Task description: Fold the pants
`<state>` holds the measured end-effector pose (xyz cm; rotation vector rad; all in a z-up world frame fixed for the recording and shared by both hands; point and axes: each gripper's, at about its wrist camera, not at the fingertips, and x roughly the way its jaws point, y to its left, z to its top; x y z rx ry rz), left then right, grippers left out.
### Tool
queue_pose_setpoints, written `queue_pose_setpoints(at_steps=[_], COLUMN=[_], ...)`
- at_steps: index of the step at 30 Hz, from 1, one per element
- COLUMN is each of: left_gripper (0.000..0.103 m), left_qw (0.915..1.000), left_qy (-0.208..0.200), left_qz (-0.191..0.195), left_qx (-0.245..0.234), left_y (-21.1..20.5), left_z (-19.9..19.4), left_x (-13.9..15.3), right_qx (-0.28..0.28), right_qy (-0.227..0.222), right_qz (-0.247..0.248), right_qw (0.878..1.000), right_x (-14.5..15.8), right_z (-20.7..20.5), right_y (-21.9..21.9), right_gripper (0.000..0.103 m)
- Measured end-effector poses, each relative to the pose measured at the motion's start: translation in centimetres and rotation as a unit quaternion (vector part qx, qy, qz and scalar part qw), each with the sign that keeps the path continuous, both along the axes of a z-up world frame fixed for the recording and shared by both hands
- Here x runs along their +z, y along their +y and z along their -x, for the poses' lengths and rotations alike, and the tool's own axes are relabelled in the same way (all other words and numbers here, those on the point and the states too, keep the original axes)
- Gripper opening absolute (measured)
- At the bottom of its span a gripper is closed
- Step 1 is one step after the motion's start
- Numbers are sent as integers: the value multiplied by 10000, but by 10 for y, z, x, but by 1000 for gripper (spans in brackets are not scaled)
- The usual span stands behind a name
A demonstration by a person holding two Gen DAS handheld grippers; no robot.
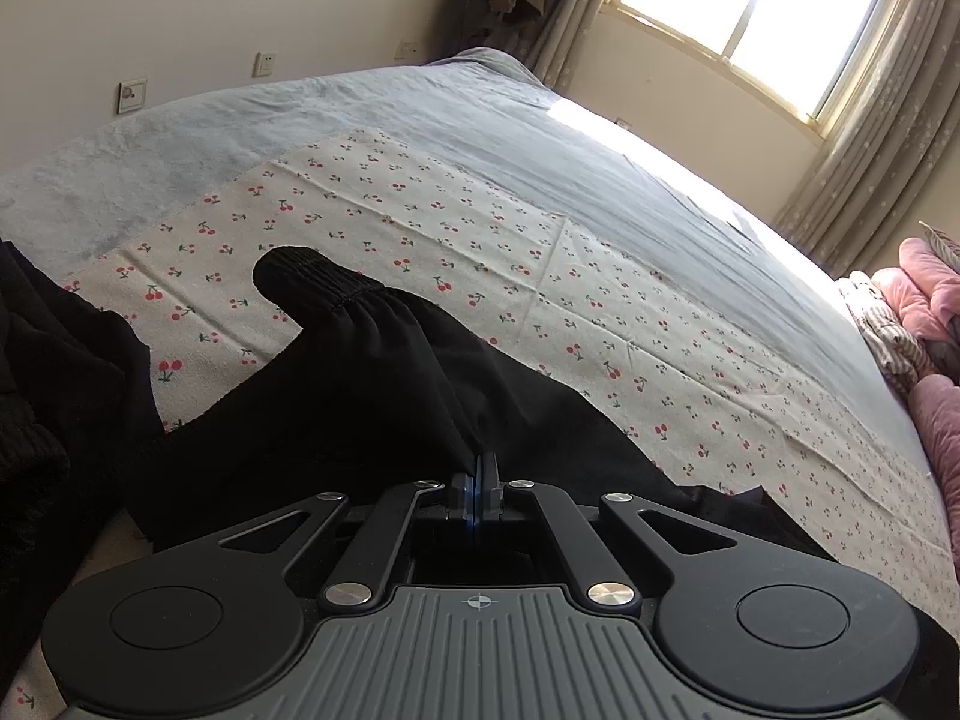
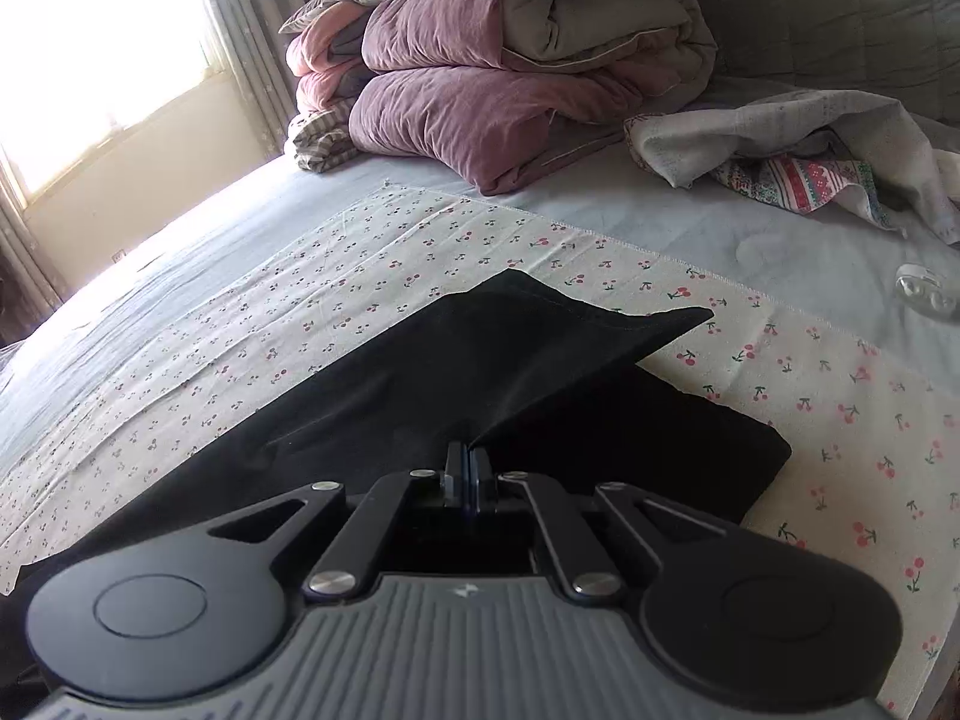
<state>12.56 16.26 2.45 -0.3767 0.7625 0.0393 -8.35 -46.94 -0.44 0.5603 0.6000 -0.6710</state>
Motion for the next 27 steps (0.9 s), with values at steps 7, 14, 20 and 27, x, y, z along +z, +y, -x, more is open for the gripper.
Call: queue_pose_setpoints(at_steps=[7, 14, 20, 27], left_gripper=[0, 0, 0, 3], left_qw=[9985, 9959, 9952, 9945], left_qy=[242, 344, 446, 554], left_qz=[-465, -805, -817, -810], left_qx=[-142, -232, -289, -368], left_y=[-3, -6, -2, 1], left_z=[32, 48, 60, 63], left_x=[-10, -18, -21, -20], right_qx=[164, 633, 895, 895], right_qy=[267, 607, 739, 650], right_qz=[-276, -304, -280, -535], right_qw=[9991, 9957, 9929, 9924], right_x=[-14, -23, -24, -23], right_z=[20, 28, 33, 39], right_y=[-2, 7, 8, 0], right_gripper=[0, 0, 0, 0])
